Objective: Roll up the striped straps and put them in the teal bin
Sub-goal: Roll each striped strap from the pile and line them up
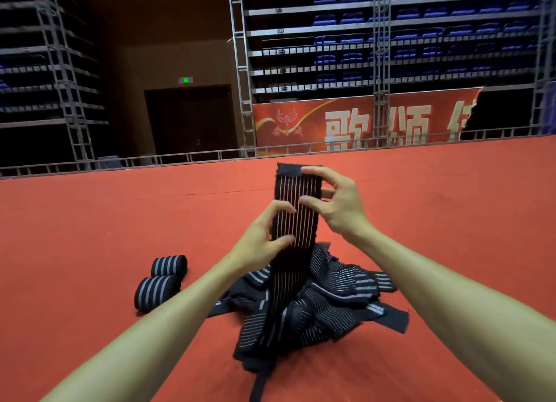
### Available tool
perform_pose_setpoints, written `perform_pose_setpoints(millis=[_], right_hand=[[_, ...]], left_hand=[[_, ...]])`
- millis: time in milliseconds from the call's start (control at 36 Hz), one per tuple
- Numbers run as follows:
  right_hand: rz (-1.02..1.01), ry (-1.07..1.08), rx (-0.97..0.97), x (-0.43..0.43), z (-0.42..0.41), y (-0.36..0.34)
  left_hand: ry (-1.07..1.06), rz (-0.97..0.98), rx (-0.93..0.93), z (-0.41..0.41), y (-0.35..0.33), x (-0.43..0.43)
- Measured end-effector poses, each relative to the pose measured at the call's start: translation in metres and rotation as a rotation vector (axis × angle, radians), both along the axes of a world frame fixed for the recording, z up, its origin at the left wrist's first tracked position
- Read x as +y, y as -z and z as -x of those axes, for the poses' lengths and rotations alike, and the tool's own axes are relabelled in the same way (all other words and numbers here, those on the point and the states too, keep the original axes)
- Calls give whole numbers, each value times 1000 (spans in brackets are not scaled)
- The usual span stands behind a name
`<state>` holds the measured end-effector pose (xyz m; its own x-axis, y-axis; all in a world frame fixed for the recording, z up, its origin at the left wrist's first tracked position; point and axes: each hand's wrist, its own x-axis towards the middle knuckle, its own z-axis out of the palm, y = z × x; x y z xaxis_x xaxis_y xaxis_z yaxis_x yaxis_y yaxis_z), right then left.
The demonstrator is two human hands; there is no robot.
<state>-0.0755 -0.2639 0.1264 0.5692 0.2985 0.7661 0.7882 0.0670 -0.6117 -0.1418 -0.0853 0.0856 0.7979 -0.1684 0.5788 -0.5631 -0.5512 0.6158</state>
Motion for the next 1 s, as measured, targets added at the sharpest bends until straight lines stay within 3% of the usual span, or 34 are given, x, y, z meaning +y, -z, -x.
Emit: perform_pose_setpoints(millis=[444, 639, 861, 1000], right_hand=[[44, 305, -198, -43, -9, -56], [25, 392, -187, -74, -25, -71], [111, 406, -73, -90, -48, -16], [144, 408, -30, -92, -68, 27]], left_hand=[[15, -55, 198, 6, 46, -43], [159, 115, 267, 10, 44, -68], [93, -3, 322, -28, 93, -82], [29, -199, 377, -51, 121, -76]])
